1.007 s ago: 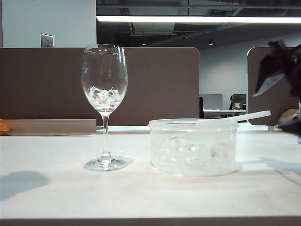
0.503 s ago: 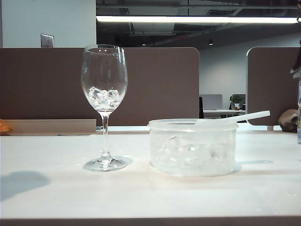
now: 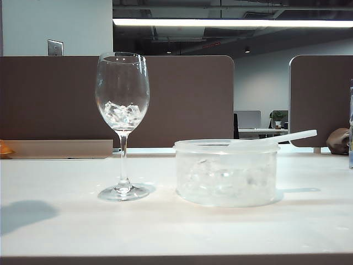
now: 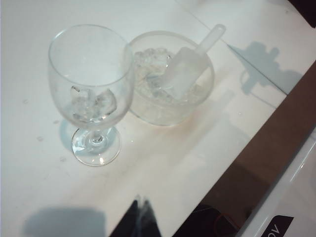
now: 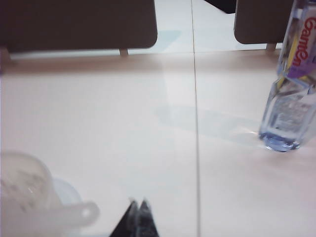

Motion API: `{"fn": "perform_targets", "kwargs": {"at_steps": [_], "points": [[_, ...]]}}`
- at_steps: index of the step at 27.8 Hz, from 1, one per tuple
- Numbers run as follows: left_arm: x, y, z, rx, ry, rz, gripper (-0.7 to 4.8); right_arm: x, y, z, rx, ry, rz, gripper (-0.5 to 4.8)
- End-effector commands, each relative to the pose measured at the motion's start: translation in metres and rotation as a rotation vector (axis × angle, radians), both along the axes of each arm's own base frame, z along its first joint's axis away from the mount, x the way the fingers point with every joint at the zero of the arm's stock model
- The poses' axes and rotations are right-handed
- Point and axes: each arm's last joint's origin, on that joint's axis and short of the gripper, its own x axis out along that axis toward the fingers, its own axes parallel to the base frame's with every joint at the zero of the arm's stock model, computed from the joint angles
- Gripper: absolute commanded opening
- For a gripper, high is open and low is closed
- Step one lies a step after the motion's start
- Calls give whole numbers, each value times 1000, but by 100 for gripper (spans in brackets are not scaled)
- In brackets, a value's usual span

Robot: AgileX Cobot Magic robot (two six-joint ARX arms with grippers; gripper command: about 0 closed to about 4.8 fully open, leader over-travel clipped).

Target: Pick up an ice shovel filled with ice cubes and pour the ice from the shovel into the glass.

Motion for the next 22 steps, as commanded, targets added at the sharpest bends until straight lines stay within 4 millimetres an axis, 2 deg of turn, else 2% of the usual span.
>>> {"fn": "perform_targets", "kwargs": {"at_steps": [1, 7, 13, 22], "points": [[0, 0, 2, -7, -18, -5, -3, -5, -2, -2, -140, 20, 10, -6], [0, 0, 2, -7, -18, -5, -2, -18, -7, -8, -183, -3, 2, -6], [0, 0, 2, -7, -18, -5, -2, -33, -10, -23, -173, -33, -10, -5], [0, 0, 2, -7, -18, -5, -2, -44, -10, -47, -66, -19, -3, -6]]}}
